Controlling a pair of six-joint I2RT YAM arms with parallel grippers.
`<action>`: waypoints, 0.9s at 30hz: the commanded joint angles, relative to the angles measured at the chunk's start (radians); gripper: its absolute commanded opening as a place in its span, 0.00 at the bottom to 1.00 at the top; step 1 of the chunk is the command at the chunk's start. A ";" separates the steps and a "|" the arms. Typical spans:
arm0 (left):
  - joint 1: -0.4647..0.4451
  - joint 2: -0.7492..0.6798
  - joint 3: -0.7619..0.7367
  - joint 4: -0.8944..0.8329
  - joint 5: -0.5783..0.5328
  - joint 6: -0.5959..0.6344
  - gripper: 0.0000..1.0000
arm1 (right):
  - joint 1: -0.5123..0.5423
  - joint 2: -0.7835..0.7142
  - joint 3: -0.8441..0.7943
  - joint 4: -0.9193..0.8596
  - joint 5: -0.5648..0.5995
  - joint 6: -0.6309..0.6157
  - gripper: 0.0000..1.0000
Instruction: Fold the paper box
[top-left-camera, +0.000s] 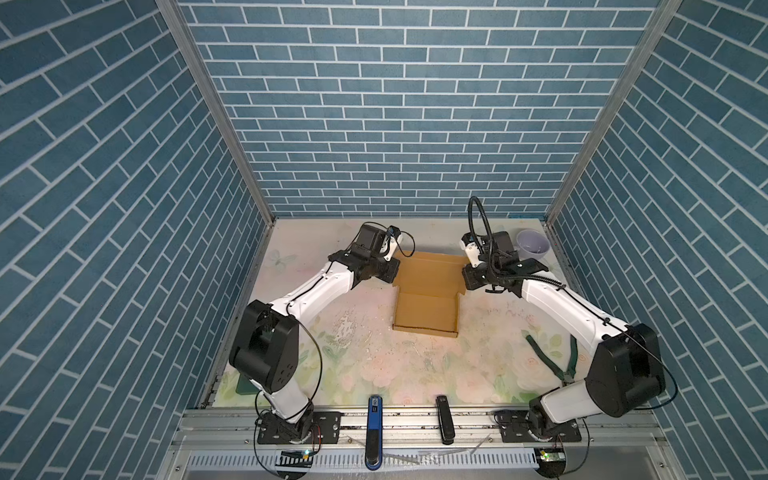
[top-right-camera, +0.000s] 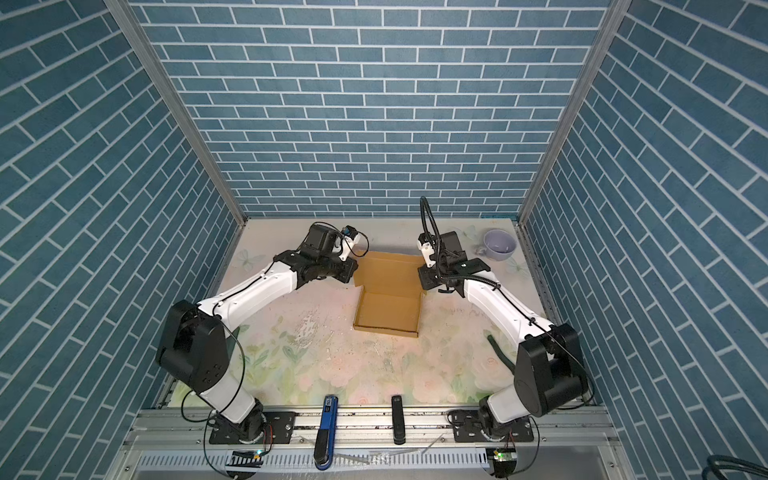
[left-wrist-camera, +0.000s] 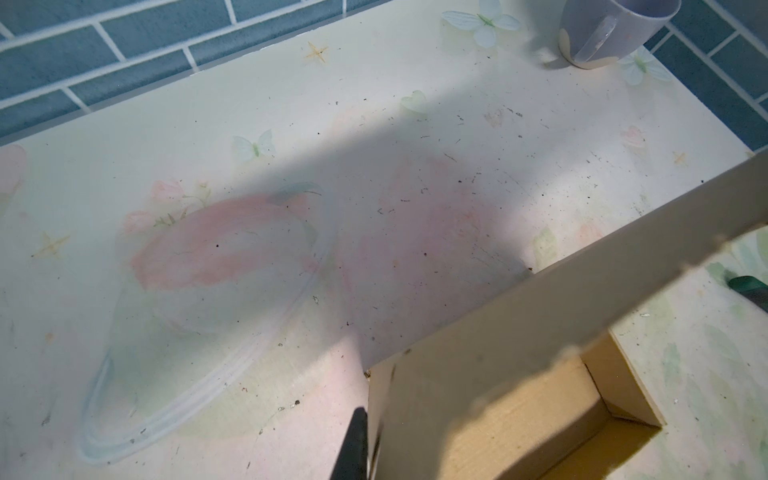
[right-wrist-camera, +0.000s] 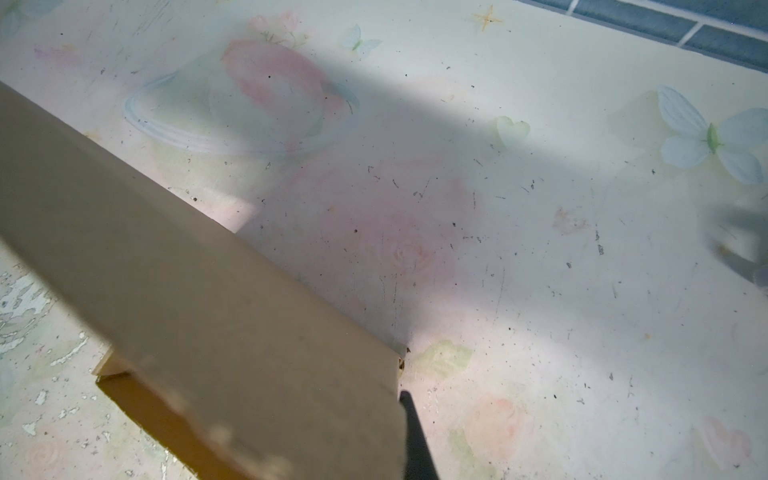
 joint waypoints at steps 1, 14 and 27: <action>-0.007 0.018 0.022 -0.007 -0.002 -0.021 0.09 | 0.007 0.017 0.066 -0.006 0.011 0.027 0.03; -0.034 0.029 0.010 0.058 -0.100 -0.141 0.00 | 0.074 0.063 0.102 -0.038 0.185 0.139 0.06; -0.050 -0.021 -0.062 0.143 -0.166 -0.178 0.00 | 0.117 0.106 0.186 -0.135 0.235 0.210 0.19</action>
